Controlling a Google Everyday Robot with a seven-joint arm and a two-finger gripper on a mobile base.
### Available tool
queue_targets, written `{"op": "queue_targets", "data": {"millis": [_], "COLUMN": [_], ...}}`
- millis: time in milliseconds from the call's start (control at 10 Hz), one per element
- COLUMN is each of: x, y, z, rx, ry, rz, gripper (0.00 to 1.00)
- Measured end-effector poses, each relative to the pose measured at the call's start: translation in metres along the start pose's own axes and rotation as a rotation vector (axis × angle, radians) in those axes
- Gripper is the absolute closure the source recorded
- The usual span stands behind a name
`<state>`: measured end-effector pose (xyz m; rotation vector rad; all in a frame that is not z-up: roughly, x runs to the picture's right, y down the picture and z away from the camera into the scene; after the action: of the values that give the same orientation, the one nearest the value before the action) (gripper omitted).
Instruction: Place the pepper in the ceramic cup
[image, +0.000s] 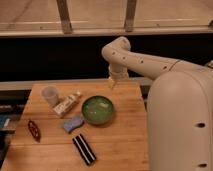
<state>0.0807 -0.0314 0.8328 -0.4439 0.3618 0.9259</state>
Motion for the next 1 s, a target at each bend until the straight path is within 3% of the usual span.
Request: {"op": "queue_targets", "data": {"millis": [800,1000], "x": [0.0,-0.013], "y": [-0.001,-0.005], "z": [-0.001,-0.009], "rx": [0.002,-0.008], "ry": [-0.002,-0.051], "rz": [0.001,0.019], "gripper": [0.35,0.35]}}
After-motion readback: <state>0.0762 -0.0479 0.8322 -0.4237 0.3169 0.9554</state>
